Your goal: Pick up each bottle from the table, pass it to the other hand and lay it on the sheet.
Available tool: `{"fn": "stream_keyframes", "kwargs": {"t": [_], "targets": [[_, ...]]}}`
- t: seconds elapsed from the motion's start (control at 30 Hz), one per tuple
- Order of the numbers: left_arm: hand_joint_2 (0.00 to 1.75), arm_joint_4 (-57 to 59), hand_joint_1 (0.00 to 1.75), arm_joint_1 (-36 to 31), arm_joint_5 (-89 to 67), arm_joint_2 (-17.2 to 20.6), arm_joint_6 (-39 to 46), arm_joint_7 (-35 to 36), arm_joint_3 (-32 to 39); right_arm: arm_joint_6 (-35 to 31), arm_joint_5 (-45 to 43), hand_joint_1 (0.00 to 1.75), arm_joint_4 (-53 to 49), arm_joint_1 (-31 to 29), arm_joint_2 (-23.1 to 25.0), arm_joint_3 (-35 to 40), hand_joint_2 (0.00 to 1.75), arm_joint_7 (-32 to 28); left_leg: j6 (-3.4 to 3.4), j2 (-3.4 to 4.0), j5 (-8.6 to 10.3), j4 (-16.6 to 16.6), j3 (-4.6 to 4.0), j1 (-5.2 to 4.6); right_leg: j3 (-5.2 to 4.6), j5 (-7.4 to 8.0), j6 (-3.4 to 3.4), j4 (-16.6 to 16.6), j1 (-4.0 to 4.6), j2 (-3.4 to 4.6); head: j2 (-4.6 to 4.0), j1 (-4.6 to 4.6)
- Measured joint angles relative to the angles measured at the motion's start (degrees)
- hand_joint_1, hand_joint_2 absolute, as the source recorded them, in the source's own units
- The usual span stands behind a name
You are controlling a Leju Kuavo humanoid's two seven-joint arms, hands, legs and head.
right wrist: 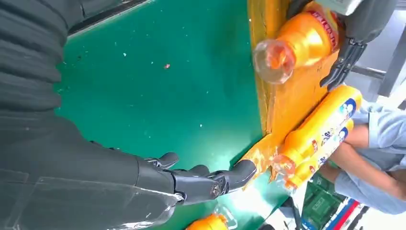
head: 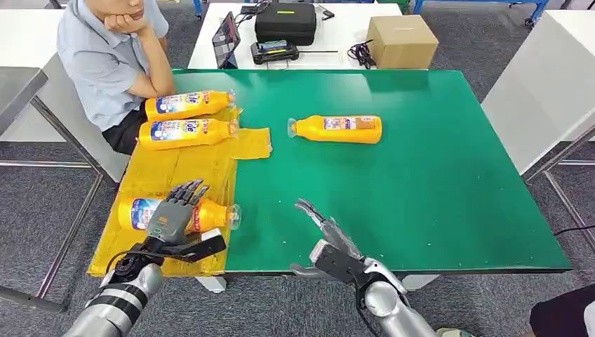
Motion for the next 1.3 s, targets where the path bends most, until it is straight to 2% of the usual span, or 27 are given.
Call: {"fn": "stream_keyframes", "kwargs": {"t": [0.47,0.63,0.83,1.03,1.13,1.3], "targets": [[1.75,2.2,0.0,-1.8,2.3,-0.5,-3.6,0.6,0.0,0.1,0.0,0.0,0.0,-0.4,0.0,-0.1,1.75,0.0,0.05,-0.13,0.04,0.0,0.12,-0.02,0.16,-0.01,-0.01,0.0,-0.03,-0.13,0.0,0.02],[1.75,2.6,0.0,-1.8,6.2,-0.9,-5.2,-1.5,0.2,0.4,0.1,0.0,0.0,-0.6,0.0,-0.2,1.75,0.0,0.05,-0.14,0.04,0.0,0.13,-0.02,0.17,-0.01,-0.01,0.0,-0.02,-0.14,0.0,0.02],[1.75,2.3,0.0,-1.3,4.0,-1.2,-2.3,-0.6,-1.0,0.7,0.3,0.0,0.5,-1.0,0.3,-0.5,1.75,0.0,0.05,-0.14,0.04,0.0,0.1,-0.03,0.15,-0.01,0.0,0.0,-0.03,-0.14,0.0,0.02],[1.75,-5.0,0.0,4.9,2.2,-3.2,8.1,-0.4,-2.6,-0.4,0.7,0.0,0.6,-0.3,0.3,-0.8,1.75,0.0,0.05,-0.03,0.03,0.0,-0.1,-0.04,-0.12,0.0,0.01,0.0,-0.03,-0.11,0.0,0.02],[1.75,-11.5,0.0,9.4,3.3,-5.1,9.9,-0.3,-3.9,-1.4,1.3,0.0,0.6,0.7,0.4,-1.1,1.75,0.0,0.05,0.01,0.03,0.0,-0.38,-0.04,-0.4,0.02,0.03,0.0,-0.03,-0.08,0.0,0.02],[1.75,-19.4,0.0,13.3,1.2,-6.6,13.7,-0.6,-5.6,-1.9,1.8,0.0,0.6,1.3,0.5,-1.4,1.75,0.1,0.05,0.04,0.02,0.0,-0.57,-0.03,-0.61,0.02,0.03,0.0,-0.01,-0.06,0.0,0.02]]}}
